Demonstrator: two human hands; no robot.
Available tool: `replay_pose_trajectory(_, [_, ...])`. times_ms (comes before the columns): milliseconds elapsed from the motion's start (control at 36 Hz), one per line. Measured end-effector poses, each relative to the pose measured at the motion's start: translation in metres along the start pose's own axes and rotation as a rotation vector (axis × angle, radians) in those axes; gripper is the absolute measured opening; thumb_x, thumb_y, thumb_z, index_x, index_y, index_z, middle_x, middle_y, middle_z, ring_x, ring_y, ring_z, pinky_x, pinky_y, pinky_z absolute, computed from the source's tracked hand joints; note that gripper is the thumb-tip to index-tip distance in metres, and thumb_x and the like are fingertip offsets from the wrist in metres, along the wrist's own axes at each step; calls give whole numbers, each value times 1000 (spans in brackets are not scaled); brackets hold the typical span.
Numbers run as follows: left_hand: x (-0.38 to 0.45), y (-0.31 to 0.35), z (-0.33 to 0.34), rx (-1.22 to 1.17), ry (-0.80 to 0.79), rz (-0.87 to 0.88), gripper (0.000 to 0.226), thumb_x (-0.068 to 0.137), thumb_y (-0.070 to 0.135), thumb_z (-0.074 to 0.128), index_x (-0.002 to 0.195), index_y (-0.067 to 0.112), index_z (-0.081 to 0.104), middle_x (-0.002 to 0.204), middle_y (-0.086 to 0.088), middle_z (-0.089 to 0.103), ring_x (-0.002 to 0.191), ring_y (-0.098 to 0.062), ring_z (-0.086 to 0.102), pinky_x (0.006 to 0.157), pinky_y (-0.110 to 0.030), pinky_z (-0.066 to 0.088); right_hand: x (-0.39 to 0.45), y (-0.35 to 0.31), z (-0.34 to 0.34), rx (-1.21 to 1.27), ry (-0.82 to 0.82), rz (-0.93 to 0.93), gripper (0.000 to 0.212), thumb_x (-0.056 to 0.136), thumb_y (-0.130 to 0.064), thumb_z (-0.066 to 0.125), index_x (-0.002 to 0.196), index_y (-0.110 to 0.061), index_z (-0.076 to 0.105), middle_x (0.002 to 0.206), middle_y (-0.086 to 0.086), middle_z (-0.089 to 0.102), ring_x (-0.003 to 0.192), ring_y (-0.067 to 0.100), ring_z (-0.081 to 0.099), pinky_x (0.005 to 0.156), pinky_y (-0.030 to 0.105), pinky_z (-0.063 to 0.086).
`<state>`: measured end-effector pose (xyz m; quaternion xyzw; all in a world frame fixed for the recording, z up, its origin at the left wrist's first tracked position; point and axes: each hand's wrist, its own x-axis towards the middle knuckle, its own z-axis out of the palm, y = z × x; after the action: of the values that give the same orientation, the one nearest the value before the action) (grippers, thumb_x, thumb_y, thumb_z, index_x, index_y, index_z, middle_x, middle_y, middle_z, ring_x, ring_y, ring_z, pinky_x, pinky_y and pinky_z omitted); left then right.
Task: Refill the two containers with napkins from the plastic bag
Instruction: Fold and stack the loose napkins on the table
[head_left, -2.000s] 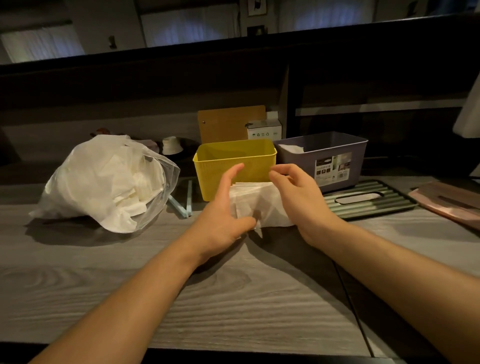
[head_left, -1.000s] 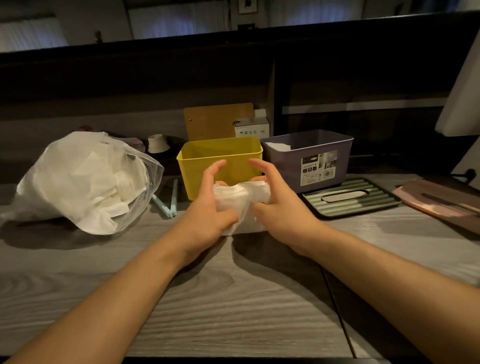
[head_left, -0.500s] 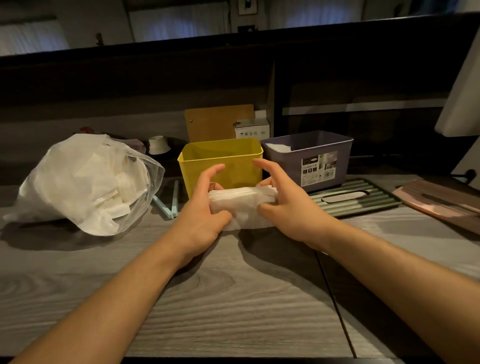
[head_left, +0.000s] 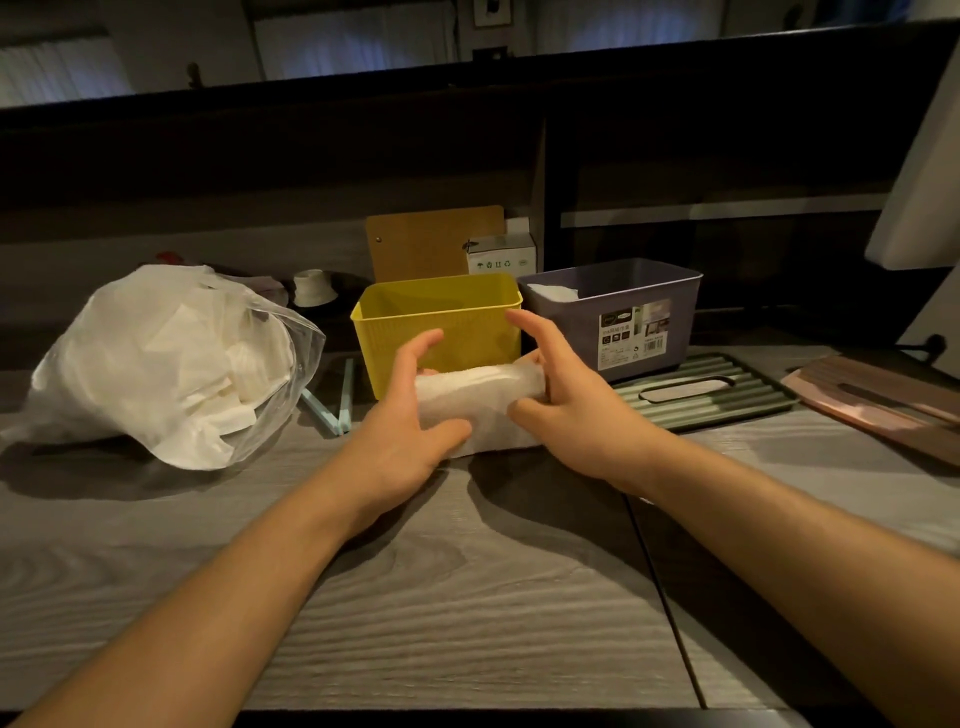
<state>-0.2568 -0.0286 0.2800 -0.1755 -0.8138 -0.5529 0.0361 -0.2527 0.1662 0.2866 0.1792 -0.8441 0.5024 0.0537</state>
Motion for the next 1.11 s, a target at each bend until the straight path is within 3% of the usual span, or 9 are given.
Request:
replay_pose_trajectory(83, [0,0,2,22,36,-5,75,95,5,63,148,46,29,132,-2,50,112,-19,60,84,-28,58,-2,0,1,-57,-56,20,87,94,-7,61,155,-45,11,147,-9,39,107,5,56,78,15,52])
replay_pose_trajectory(167, [1,1,-2,8,100,-31,61,94,5,64,144,33,44,126,0,55,111,-20,62,79,-28,59,0,-1,-3,38,-1,41,86,92,-4,63,154,-43,18,139,-5,51,105,8,61,81,22,59])
replay_pose_trajectory(306, [-3,7,-4,-14,-85,-115,37,92,13,69,125,29,64,114,6,71,106,-13,68,86,-32,57,5,-5,-7,312,98,58,81,90,-2,67,150,-43,32,136,-1,52,113,16,62,84,31,60])
replay_pose_trajectory(417, [-4,13,1,-136,-86,-133,27,91,26,69,117,28,68,103,10,76,95,-7,71,77,-25,55,5,-9,-2,407,90,52,81,88,-3,72,148,-43,35,145,-1,48,125,23,56,95,46,57])
replay_pose_trajectory(556, [-5,14,6,-406,7,-208,29,85,21,71,114,19,68,99,-1,78,91,-16,75,71,-30,59,3,-13,0,568,74,141,66,90,-4,70,139,-36,40,121,3,63,104,25,69,84,42,62])
replay_pose_trajectory(667, [-4,15,8,-571,27,-260,53,74,21,76,125,19,63,113,-6,76,105,-26,73,87,-46,59,1,-15,3,491,121,166,64,89,-9,72,141,-30,40,105,4,71,94,19,74,83,39,62])
replay_pose_trajectory(806, [-4,17,12,-615,7,-232,61,70,22,76,128,25,57,118,-5,74,109,-26,71,92,-51,57,2,-23,-1,334,261,167,45,90,-13,72,122,-29,44,103,-6,64,92,12,67,71,25,60])
replay_pose_trajectory(972, [-4,19,9,-694,-71,-208,34,92,24,58,125,17,58,100,-11,75,88,-29,74,65,-34,59,22,-42,-46,205,338,176,28,92,-7,67,112,-17,49,109,0,60,94,19,66,64,32,62])
replay_pose_trajectory(1111, [-4,17,7,-578,-93,-191,27,96,21,55,122,14,60,90,-12,71,77,-25,70,64,-33,56,68,-52,-114,105,336,242,20,91,-1,66,100,-15,56,102,9,63,95,27,68,71,39,59])
